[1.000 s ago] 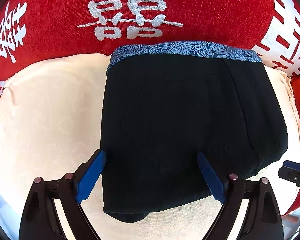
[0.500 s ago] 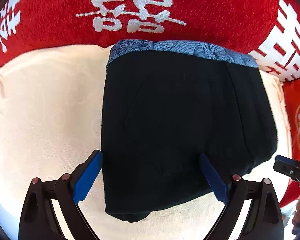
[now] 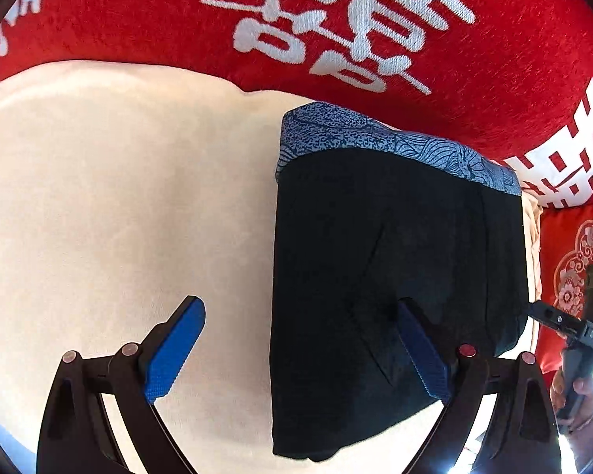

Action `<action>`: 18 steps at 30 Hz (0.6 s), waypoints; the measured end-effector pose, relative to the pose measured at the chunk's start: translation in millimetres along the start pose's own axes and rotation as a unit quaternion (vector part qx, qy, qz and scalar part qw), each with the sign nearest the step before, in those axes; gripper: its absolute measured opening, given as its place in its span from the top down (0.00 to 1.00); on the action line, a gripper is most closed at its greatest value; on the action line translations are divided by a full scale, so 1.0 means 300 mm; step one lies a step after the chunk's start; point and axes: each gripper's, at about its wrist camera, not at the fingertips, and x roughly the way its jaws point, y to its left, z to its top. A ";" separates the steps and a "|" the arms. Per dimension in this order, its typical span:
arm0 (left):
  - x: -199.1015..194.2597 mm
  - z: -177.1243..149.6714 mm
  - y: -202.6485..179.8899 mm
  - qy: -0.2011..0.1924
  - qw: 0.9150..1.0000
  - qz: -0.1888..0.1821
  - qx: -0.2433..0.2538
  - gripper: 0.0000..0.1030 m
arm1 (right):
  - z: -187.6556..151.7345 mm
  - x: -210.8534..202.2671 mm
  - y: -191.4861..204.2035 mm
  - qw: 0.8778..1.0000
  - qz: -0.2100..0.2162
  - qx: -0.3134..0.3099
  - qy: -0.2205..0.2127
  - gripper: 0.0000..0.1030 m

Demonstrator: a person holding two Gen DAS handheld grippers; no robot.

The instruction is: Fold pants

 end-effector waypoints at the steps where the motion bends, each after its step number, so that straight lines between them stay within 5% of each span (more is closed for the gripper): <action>1: 0.003 0.002 0.002 0.002 1.000 -0.010 0.002 0.06 | 0.013 0.009 -0.008 1.000 0.012 -0.002 0.003 0.14; 12: 0.103 0.048 0.017 0.028 0.994 -0.099 0.034 0.06 | 0.120 0.136 -0.081 0.987 0.151 0.000 0.054 0.12; 18: 0.180 0.064 0.010 0.053 0.990 -0.133 0.002 0.00 | 0.144 0.163 -0.070 0.985 0.160 -0.001 0.060 0.12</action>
